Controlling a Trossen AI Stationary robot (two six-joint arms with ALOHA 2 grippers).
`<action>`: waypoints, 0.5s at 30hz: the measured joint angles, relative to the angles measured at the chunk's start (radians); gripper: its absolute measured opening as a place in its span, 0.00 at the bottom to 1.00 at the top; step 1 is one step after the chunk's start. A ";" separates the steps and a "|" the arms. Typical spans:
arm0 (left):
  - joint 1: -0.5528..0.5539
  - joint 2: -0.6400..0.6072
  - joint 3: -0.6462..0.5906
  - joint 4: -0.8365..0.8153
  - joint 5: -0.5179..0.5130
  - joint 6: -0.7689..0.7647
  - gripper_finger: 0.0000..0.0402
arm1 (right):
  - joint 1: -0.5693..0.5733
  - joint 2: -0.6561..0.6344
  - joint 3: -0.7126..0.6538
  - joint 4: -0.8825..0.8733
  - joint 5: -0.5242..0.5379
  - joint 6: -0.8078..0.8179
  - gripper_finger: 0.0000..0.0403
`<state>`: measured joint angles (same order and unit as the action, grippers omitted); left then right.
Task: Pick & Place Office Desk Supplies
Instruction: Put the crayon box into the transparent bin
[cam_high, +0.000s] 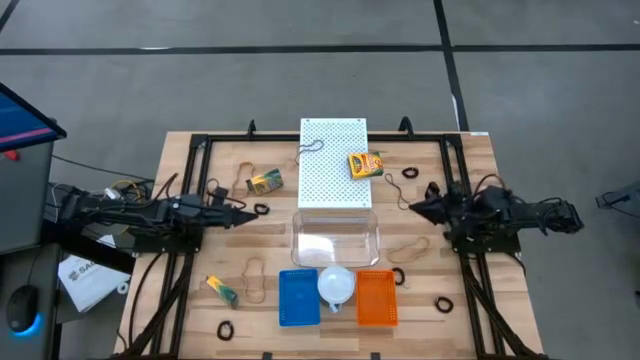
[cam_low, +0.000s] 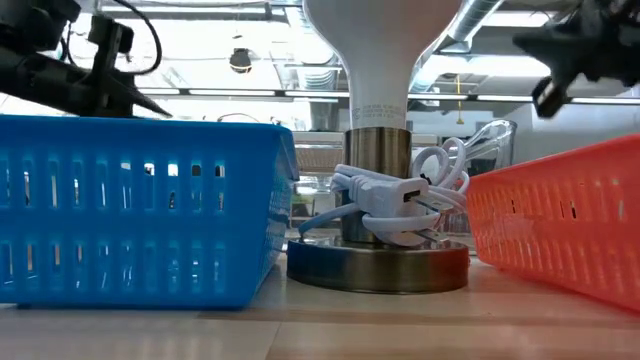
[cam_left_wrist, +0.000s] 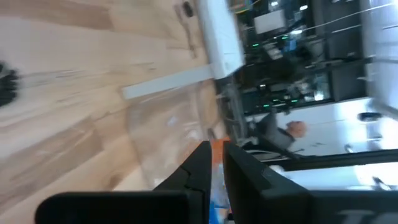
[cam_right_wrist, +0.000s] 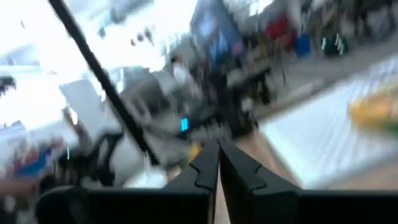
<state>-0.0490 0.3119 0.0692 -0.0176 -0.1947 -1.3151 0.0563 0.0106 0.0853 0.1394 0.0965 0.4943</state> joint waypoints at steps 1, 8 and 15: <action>0.000 0.008 0.000 -0.017 0.000 0.006 0.09 | 0.000 0.001 0.000 0.051 0.030 0.000 0.03; 0.000 0.093 0.000 -0.012 0.000 0.108 0.10 | 0.000 0.001 0.001 0.333 0.211 0.030 0.03; 0.000 0.129 0.000 0.020 0.000 0.113 0.11 | 0.002 0.002 0.003 0.347 0.218 0.144 0.03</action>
<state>-0.0492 0.4410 0.0692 0.0020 -0.1944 -1.2018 0.0583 0.0126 0.0883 0.4864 0.3141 0.6383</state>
